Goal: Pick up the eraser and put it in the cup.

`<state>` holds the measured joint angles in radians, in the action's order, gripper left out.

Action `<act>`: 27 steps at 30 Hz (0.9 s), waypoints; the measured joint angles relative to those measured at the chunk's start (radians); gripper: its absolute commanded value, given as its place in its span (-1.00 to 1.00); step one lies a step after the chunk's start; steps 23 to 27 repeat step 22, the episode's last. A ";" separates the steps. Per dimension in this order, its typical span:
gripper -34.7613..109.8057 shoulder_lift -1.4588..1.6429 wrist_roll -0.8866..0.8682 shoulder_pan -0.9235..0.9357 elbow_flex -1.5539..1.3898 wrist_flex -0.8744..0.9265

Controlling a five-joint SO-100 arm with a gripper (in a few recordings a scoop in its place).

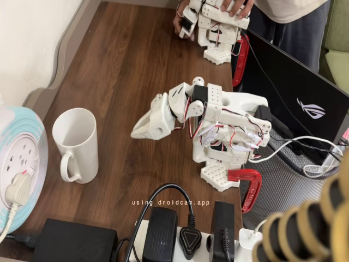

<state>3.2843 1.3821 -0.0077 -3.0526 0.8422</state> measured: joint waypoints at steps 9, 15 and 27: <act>-0.52 0.000 -0.002 0.000 0.000 0.011; -0.52 0.000 -0.002 0.000 0.000 0.011; -0.52 0.000 -0.002 0.000 0.000 0.011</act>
